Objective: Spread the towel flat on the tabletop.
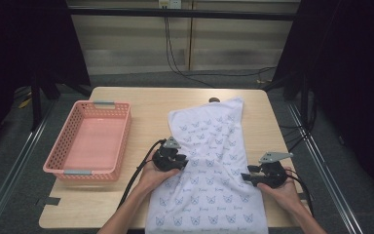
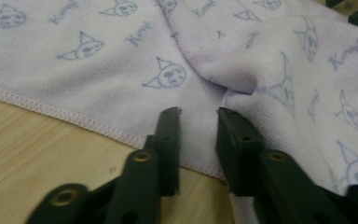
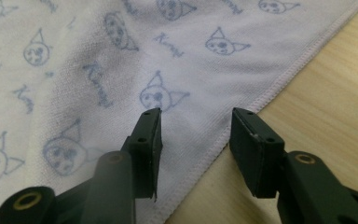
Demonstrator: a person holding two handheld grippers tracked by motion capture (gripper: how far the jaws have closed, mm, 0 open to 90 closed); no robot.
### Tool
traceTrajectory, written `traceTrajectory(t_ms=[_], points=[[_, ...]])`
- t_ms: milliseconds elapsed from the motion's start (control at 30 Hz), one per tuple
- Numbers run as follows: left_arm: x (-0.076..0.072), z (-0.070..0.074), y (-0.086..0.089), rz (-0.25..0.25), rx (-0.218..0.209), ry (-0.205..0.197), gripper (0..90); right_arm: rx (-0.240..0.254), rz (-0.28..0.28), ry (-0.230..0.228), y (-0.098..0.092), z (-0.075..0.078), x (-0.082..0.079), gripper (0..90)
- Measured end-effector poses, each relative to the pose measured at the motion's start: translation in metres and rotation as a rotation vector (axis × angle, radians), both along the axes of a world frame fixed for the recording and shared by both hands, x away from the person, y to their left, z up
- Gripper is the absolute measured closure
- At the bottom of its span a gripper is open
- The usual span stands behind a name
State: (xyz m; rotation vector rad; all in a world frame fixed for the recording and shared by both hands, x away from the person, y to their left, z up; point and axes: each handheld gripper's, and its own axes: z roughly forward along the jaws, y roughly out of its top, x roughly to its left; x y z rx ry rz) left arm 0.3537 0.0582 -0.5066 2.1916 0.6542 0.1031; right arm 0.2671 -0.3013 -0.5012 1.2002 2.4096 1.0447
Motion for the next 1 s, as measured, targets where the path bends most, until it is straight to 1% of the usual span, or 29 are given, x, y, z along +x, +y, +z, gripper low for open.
traceTrajectory(t_ms=[33, 67, 100, 133, 167, 200, 233, 267, 300, 333, 367, 400, 433, 500, 533, 567, 600, 633, 667, 700, 767, 800, 833, 867, 900, 967, 1000], points=[[-0.001, 0.000, 0.001, 0.003, 0.014, -0.017, 79.7, -0.020, 0.008, -0.012, 0.002, 0.000, -0.001, 59.5], [0.000, 0.000, 0.002, 0.000, 0.003, 0.000, 84.4, -0.032, 0.024, -0.014, 0.004, 0.001, -0.003, 68.7], [0.001, 0.000, 0.003, 0.000, 0.006, 0.011, 88.2, -0.026, 0.037, -0.015, 0.006, 0.001, -0.004, 77.2], [0.002, 0.000, 0.005, 0.007, -0.005, 0.022, 89.3, -0.021, 0.041, -0.012, 0.007, 0.001, -0.004, 82.7], [0.004, 0.000, 0.007, 0.013, -0.017, 0.041, 89.7, -0.027, 0.046, -0.010, 0.008, 0.002, -0.005, 85.2], [0.005, -0.001, 0.010, 0.022, -0.025, 0.051, 89.9, -0.032, 0.033, -0.010, 0.007, 0.003, -0.005, 86.0], [0.007, -0.001, 0.013, 0.040, -0.021, 0.045, 90.0, -0.018, 0.028, -0.008, 0.005, 0.004, -0.005, 86.3], [0.010, 0.000, 0.017, 0.056, -0.018, 0.051, 90.0, -0.004, 0.022, -0.008, 0.002, 0.006, -0.006, 86.5], [0.013, 0.000, 0.021, 0.074, -0.030, 0.058, 90.0, 0.005, 0.007, -0.013, -0.002, 0.008, -0.006, 86.6], [0.015, 0.000, 0.024, 0.088, -0.030, 0.057, 90.0, 0.023, -0.001, -0.013, -0.006, 0.009, -0.007, 86.7], [0.018, 0.001, 0.027, 0.113, -0.012, 0.046, 90.0, 0.032, -0.006, -0.015, -0.008, 0.010, -0.008, 86.7], [0.021, 0.003, 0.032, 0.135, -0.007, 0.044, 90.0, 0.030, -0.017, -0.020, -0.012, 0.012, -0.009, 86.6], [0.023, 0.004, 0.035, 0.143, -0.018, 0.053, 90.0, 0.040, -0.030, -0.022, -0.017, 0.014, -0.011, 86.6], [0.026, 0.009, 0.044, 0.168, -0.053, 0.051, 90.0, 0.048, -0.045, -0.026, -0.023, 0.015, -0.013, 86.6], [0.026, 0.011, 0.046, 0.175, -0.060, 0.049, 90.0, 0.051, -0.052, -0.022, -0.027, 0.015, -0.015, 86.6], [0.027, 0.015, 0.049, 0.186, -0.049, 0.035, 90.0, 0.050, -0.056, -0.019, -0.029, 0.015, -0.017, 86.6], [0.029, 0.019, 0.053, 0.198, -0.053, 0.029, 90.0, 0.047, -0.057, -0.012, -0.031, 0.014, -0.018, 86.6], [0.030, 0.022, 0.055, 0.211, -0.064, 0.032, 90.0, 0.038, -0.054, -0.006, -0.033, 0.013, -0.020, 86.5], [0.030, 0.026, 0.058, 0.230, -0.075, 0.025, 90.0, 0.036, -0.057, -0.003, -0.034, 0.013, -0.022, 86.4], [0.030, 0.033, 0.061, 0.239, -0.076, 0.000, 90.0, 0.040, -0.057, 0.006, -0.035, 0.013, -0.024, 86.4], [0.031, 0.039, 0.065, 0.275, -0.067, -0.020, 90.0, 0.030, -0.054, 0.003, -0.039, 0.014, -0.032, 86.4], [0.034, 0.041, 0.068, 0.302, -0.081, -0.013, 90.0, 0.028, -0.053, 0.008, -0.041, 0.014, -0.034, 86.4], [0.036, 0.041, 0.071, 0.314, -0.091, -0.001, 90.0, 0.023, -0.058, 0.013, -0.042, 0.013, -0.037, 86.4], [0.039, 0.042, 0.075, 0.335, -0.091, -0.002, 90.0, 0.018, -0.061, 0.008, -0.044, 0.013, -0.039, 86.3], [0.041, 0.042, 0.076, 0.343, -0.083, -0.004, 90.0, 0.011, -0.074, 0.015, -0.046, 0.013, -0.042, 85.8], [0.042, 0.040, 0.078, 0.354, -0.109, 0.016, 89.7, 0.018, -0.081, 0.011, -0.049, 0.013, -0.045, 83.7], [0.042, 0.040, 0.077, 0.353, -0.114, 0.011, 87.2, 0.021, -0.077, 0.005, -0.050, 0.014, -0.045, 80.4]])
